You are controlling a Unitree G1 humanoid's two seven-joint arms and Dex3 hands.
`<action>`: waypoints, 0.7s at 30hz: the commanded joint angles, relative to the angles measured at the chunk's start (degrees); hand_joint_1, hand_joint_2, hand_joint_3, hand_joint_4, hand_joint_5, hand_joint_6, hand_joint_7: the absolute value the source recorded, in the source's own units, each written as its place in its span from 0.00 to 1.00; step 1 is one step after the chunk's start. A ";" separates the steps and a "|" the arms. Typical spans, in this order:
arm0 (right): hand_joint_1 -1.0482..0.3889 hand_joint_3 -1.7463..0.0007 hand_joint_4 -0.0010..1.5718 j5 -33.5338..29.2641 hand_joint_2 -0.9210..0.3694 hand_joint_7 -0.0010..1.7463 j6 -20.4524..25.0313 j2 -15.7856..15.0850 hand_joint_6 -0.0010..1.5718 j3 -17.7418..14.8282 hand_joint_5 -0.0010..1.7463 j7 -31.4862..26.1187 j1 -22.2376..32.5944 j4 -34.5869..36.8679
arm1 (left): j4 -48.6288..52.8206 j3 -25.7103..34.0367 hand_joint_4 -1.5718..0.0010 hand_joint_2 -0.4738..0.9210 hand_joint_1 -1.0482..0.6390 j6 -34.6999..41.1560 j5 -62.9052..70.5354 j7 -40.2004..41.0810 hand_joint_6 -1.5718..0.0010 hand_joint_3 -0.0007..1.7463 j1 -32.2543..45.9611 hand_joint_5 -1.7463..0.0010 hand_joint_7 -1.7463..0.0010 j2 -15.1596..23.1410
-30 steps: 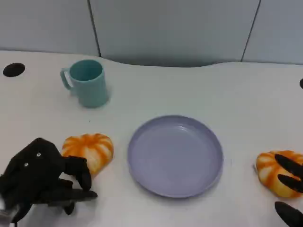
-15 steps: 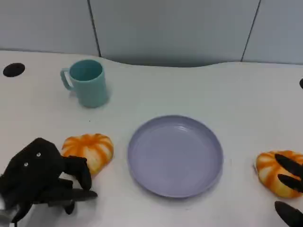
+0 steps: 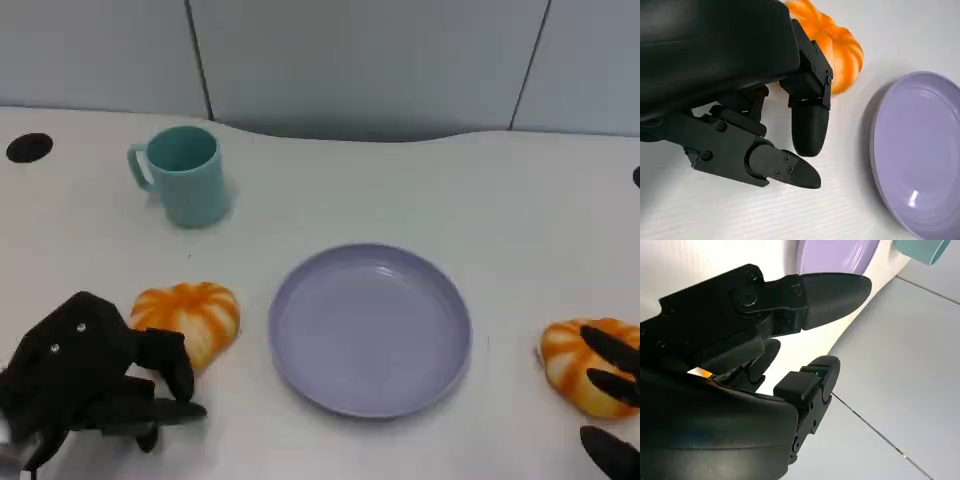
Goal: Grasp the bread from the table and place it into the plate.
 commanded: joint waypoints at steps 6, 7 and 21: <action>0.46 0.80 0.54 -0.32 0.00 0.00 0.16 0.20 0.41 0.24 0.00 -0.50 -0.08 -0.25 | 0.18 2.61 0.51 0.96 0.40 -6.36 -1.21 2.38 0.61 0.00 0.89 0.00 0.00 -0.35; 0.46 0.80 0.54 -0.36 0.00 0.00 0.02 0.21 0.41 0.25 0.00 -0.54 -0.12 -0.16 | -0.74 3.10 0.50 0.96 0.40 -7.53 -1.28 3.17 0.61 0.00 1.51 0.00 0.00 -0.64; 0.47 0.80 0.55 -0.93 0.00 0.00 -0.14 0.19 0.41 0.43 0.01 -0.84 -0.37 -0.02 | -4.47 1.82 0.71 0.99 0.31 -41.54 26.82 26.10 0.80 0.02 1.78 0.08 0.18 7.77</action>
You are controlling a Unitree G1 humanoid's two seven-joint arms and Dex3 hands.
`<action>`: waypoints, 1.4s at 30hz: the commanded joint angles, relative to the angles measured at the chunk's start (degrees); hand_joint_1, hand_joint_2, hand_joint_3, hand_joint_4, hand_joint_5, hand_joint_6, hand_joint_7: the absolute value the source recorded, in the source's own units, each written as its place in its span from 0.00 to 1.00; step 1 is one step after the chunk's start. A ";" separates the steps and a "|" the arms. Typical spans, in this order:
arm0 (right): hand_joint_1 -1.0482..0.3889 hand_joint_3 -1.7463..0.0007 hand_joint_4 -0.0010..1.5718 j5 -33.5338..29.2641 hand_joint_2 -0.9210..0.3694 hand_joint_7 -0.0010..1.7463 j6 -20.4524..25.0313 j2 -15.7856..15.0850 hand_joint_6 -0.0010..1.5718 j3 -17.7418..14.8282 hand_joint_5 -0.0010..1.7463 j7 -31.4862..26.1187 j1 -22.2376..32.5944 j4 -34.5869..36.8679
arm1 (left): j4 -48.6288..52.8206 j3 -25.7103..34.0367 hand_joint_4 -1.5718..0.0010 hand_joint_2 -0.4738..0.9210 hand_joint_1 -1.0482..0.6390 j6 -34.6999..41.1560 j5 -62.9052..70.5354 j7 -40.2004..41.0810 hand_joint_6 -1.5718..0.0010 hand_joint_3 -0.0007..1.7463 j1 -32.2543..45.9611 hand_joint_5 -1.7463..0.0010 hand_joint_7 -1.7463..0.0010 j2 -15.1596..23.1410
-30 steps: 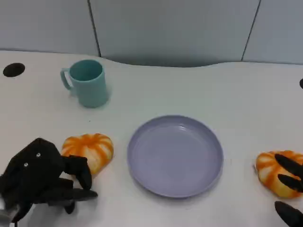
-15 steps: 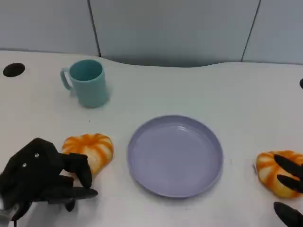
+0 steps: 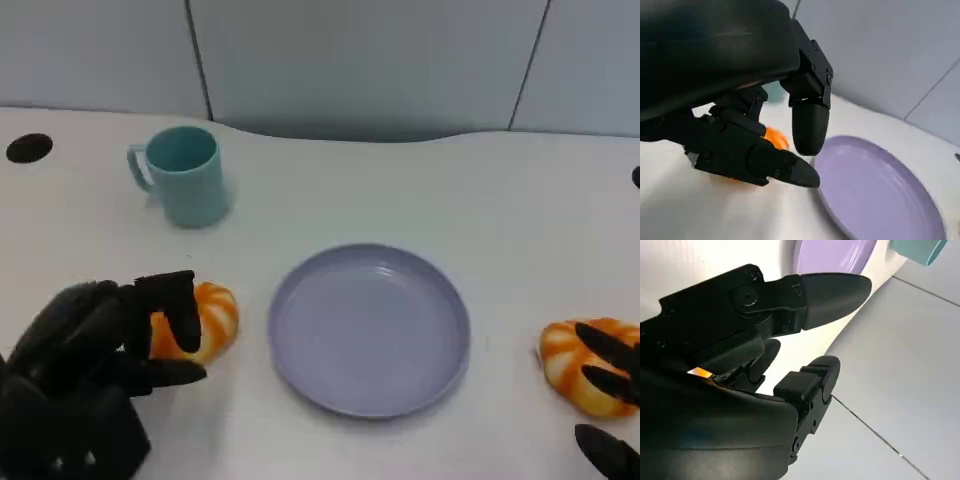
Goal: Grasp the bread from the table and place it into the plate.
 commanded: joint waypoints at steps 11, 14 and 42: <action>0.47 0.81 0.53 -0.15 0.00 0.00 1.11 0.43 0.41 0.65 0.00 -0.19 0.55 -1.38 | -10.20 -4.83 1.00 0.98 0.18 3.74 15.30 -7.88 0.87 0.00 -5.68 0.78 0.99 12.08; 0.47 0.80 0.53 -0.10 0.00 0.00 1.62 0.58 0.41 0.91 0.00 -0.03 0.83 -2.00 | -9.41 -6.84 1.00 0.99 0.17 6.34 16.38 -11.94 0.94 0.00 -8.77 0.94 0.99 12.25; 0.47 0.79 0.52 -0.72 0.00 0.00 3.36 0.79 0.39 0.84 0.00 -0.53 2.81 -5.32 | 44.51 -34.84 0.97 1.00 0.13 10.98 31.78 -1.18 0.97 0.15 -38.47 0.99 0.99 -2.93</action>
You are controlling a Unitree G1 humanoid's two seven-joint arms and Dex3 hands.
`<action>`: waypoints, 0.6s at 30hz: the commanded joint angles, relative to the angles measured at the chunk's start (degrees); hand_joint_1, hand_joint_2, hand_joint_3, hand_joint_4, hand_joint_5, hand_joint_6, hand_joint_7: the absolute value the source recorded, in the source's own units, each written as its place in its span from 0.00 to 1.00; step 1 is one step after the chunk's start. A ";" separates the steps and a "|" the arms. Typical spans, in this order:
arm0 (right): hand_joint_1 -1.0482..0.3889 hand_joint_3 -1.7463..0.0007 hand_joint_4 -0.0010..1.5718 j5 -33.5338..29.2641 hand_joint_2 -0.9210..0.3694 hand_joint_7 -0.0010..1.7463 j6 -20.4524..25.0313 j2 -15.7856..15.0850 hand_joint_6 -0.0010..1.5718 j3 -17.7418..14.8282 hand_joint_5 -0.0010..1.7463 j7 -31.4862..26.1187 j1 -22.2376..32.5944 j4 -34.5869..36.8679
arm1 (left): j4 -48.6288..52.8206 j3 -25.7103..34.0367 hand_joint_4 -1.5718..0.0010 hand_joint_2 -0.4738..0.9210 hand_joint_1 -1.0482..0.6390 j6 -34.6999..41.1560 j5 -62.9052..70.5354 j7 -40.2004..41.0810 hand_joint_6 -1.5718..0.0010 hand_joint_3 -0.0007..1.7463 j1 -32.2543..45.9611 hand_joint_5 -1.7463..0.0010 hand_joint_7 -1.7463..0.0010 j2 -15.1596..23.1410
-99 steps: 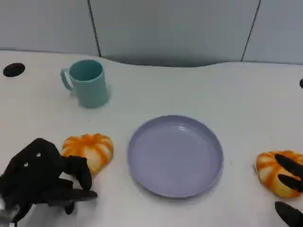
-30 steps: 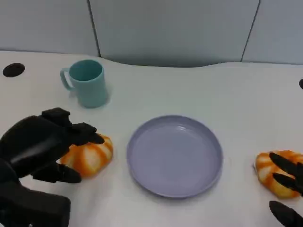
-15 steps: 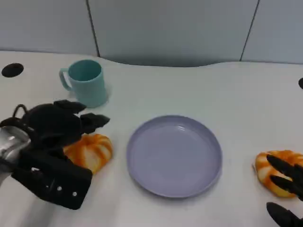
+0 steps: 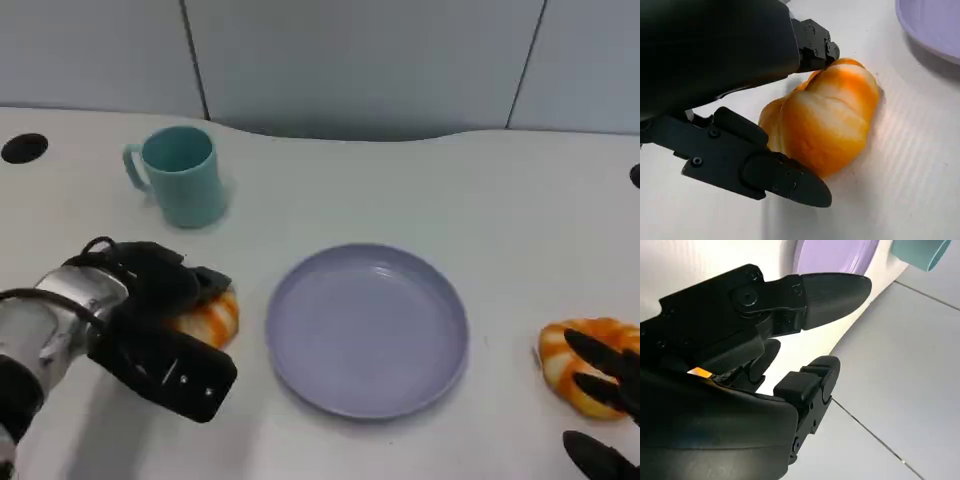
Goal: Grasp the bread from the table and place it into the plate.
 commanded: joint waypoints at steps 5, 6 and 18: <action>0.48 0.80 0.53 1.11 0.00 0.00 -0.35 -0.13 0.40 -0.89 0.00 -0.46 0.42 -1.05 | 12.92 -2.94 0.86 1.00 0.19 -0.68 -0.34 14.16 0.89 0.18 -1.81 0.94 0.97 -3.28; 0.48 0.80 0.53 1.19 0.00 0.00 -0.33 -0.13 0.40 -0.89 0.00 -0.44 0.41 -1.05 | 13.88 -3.07 0.85 1.00 0.20 -0.68 -0.50 15.20 0.88 0.18 -2.02 0.94 0.97 -3.62; 0.49 0.79 0.54 0.90 0.00 0.00 -2.75 -0.86 0.40 -1.52 0.01 -0.83 -0.49 0.39 | 22.90 0.30 0.78 1.00 0.51 5.24 -8.06 13.43 0.72 0.05 -6.61 0.20 0.88 -8.37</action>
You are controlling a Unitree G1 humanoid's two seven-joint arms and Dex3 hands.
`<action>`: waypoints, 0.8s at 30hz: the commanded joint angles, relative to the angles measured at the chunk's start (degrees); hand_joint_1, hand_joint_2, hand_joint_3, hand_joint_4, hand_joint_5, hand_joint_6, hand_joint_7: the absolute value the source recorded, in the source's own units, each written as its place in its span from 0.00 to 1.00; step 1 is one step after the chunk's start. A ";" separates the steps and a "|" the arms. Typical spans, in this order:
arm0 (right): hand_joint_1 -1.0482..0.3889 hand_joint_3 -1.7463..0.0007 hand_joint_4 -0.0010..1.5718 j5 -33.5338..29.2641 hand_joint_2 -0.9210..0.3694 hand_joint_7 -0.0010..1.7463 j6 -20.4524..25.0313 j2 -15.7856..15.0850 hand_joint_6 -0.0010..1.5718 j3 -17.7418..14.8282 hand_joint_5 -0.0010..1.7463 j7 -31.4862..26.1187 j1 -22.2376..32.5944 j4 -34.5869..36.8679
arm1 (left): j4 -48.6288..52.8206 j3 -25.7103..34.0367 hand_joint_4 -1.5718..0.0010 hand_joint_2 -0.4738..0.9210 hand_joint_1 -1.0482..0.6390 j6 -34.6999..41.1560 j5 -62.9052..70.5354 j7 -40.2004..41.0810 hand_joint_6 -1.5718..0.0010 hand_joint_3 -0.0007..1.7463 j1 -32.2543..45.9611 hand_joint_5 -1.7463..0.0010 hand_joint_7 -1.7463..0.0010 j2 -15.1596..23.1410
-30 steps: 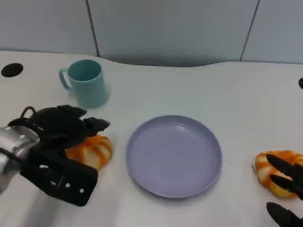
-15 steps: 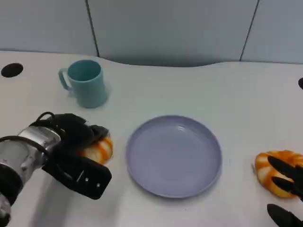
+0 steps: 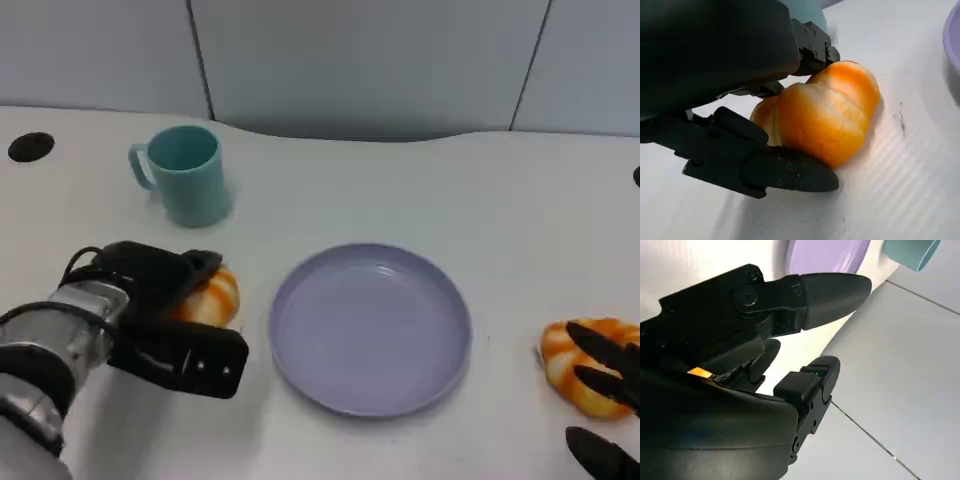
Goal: Grasp the bread from the table and place it into the plate.
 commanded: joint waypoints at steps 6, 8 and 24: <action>0.49 0.79 0.53 0.60 0.00 0.00 -1.37 -0.61 0.40 -1.56 0.00 -0.30 -0.11 0.96 | 2.55 0.35 0.71 1.00 0.47 2.82 -2.93 -4.70 0.65 0.01 -2.39 0.10 0.71 -0.42; 0.48 0.79 0.53 0.40 0.00 0.00 -1.13 -0.50 0.40 -1.62 0.00 -0.35 -0.08 0.78 | 2.64 -0.26 0.71 1.00 0.44 3.97 -2.64 -6.27 0.68 0.01 -3.19 0.08 0.43 -0.47; 0.49 0.79 0.52 1.03 0.00 0.00 -1.66 -0.67 0.40 -1.98 0.00 -0.17 -1.21 2.42 | -0.56 10.27 0.56 0.98 0.48 -4.93 -14.74 -4.32 0.64 0.08 -0.43 0.00 0.07 2.88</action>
